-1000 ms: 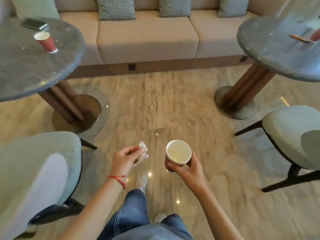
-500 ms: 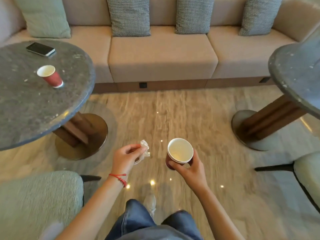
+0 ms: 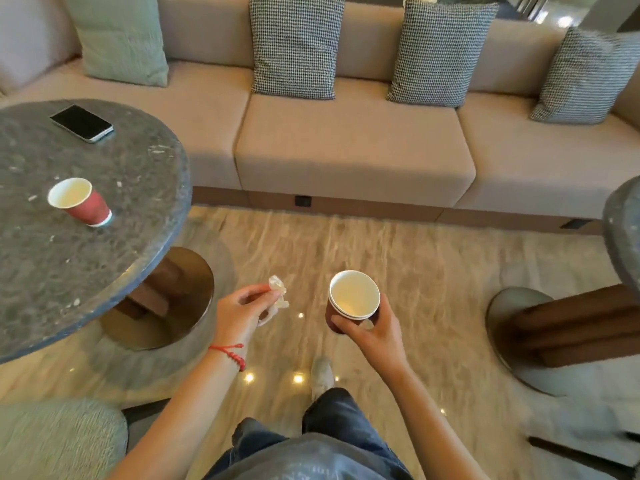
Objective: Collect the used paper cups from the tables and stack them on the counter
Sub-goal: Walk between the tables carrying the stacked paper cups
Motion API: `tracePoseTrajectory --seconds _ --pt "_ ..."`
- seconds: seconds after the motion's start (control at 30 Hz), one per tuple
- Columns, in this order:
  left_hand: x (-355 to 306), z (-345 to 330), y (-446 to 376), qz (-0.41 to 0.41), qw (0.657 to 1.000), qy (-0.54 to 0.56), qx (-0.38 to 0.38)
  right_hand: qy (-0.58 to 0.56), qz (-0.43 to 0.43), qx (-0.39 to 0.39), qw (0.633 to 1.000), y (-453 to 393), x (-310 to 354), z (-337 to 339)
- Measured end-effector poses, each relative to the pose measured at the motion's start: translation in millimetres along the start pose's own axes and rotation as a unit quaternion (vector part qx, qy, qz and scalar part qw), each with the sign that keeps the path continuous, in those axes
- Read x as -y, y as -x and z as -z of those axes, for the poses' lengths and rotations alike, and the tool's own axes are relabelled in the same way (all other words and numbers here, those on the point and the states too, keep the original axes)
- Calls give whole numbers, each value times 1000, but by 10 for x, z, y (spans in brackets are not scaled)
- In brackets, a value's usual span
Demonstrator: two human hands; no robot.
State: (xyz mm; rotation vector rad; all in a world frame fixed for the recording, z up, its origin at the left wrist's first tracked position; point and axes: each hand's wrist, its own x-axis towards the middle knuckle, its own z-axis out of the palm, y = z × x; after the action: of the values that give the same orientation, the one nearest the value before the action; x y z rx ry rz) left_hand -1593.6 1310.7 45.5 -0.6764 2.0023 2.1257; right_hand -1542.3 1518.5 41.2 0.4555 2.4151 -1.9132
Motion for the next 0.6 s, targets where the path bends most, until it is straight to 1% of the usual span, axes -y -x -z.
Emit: tracePoseTrajectory --seconds 0.17,0.3,0.43,0.6 --pt "-278 -235 -460 -17 999 24 -43 29 14 54 998 -855 253 88" --pt "-404 -269 -745 -6 996 41 -78 51 20 84 995 -1361 386 -13" --pt "-402 -254 -1153 11 992 37 -120 58 15 108 992 -1832 339 -253" --pt "-592 -122 -1714 18 989 46 -141 63 8 130 989 -2387 457 -685"
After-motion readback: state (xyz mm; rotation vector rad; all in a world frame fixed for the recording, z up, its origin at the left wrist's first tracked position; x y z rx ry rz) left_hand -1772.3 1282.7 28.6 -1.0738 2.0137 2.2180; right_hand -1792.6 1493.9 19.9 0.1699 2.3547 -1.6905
